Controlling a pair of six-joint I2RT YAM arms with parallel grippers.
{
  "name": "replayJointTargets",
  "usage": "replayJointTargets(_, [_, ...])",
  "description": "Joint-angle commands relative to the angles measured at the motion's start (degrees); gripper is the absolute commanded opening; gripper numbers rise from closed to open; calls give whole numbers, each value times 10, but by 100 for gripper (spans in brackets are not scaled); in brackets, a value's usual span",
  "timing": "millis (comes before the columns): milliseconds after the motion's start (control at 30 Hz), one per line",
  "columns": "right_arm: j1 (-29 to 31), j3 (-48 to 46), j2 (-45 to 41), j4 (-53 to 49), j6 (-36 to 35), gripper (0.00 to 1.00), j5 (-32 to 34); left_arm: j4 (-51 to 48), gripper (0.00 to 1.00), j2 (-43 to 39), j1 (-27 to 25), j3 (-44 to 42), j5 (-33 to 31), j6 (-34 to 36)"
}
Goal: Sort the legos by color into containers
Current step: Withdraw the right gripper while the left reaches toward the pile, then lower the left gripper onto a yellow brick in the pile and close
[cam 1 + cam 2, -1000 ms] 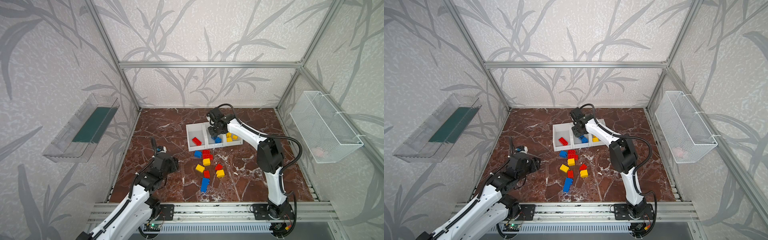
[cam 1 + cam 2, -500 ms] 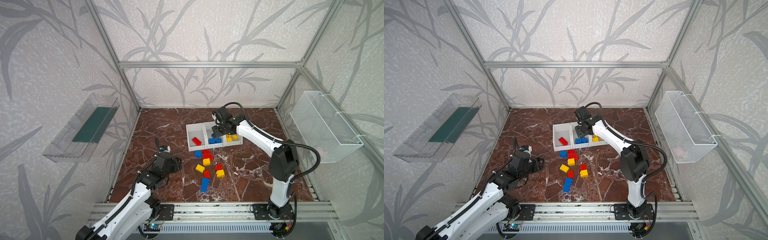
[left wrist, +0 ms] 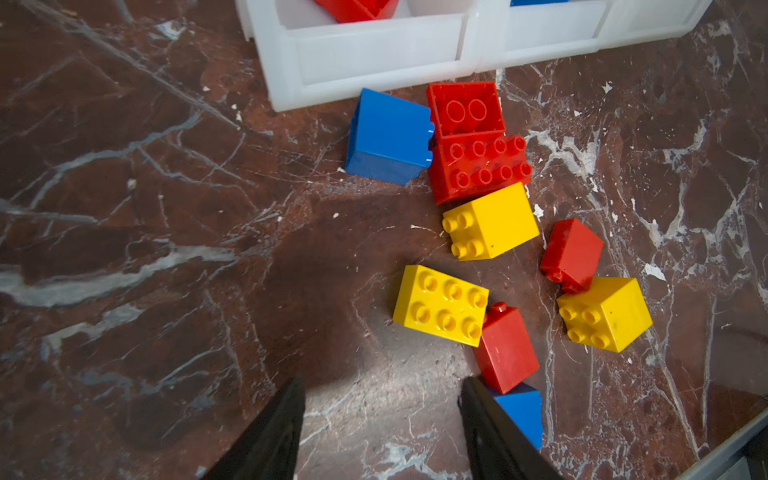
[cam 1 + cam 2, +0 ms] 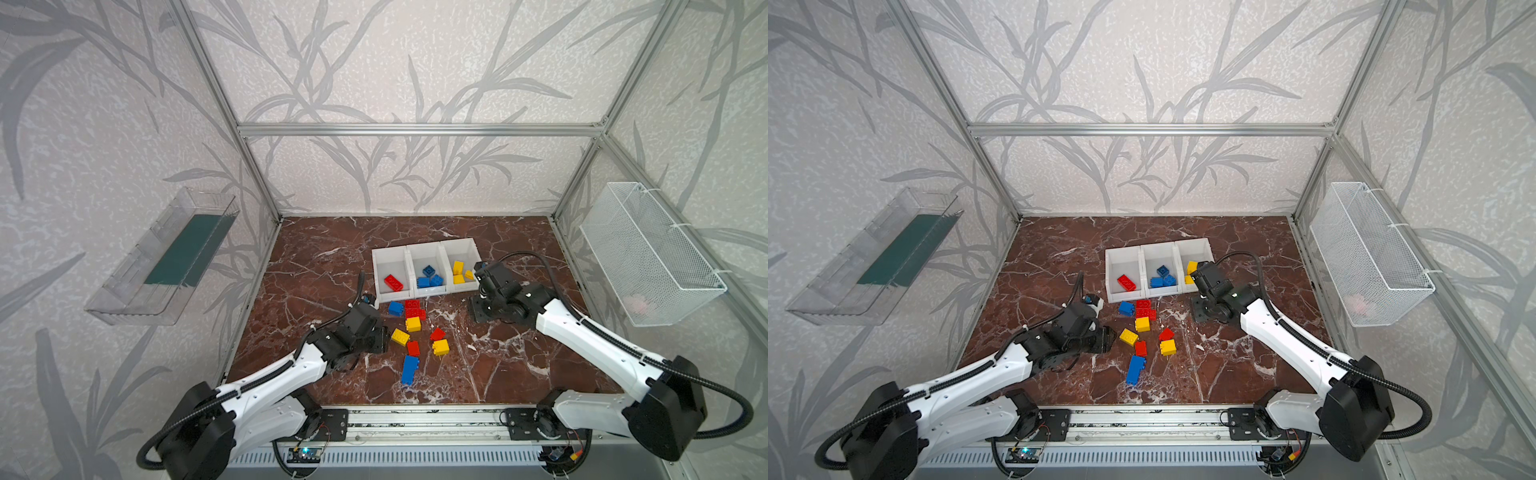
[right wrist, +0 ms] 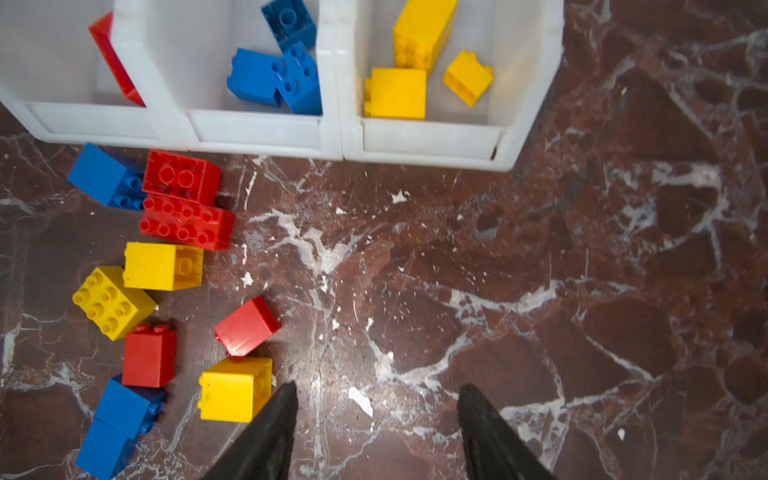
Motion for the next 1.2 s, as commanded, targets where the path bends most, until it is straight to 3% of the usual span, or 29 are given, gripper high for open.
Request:
replayJointTargets(0, [-2, -31, -47, -4, 50, 63, 12, 27, 63, 37, -9, 45, 18, 37])
replayJointTargets(300, [-2, -56, -95, -20, 69, 63, 21, 38, 63, 181, -30, 144, 57, 47])
replayJointTargets(567, [-2, -73, -105, -17, 67, 63, 14, -13, 63, 276, -64, 226, 35, 54])
replayJointTargets(967, [-2, -92, -115, -7, 71, 64, 3, -46, 70, 282, -71, 244, -62, -2])
replayJointTargets(1167, [-2, -85, -102, 0, 66, 64, -8, -23, 74, 313, -71, 260, -31, -18])
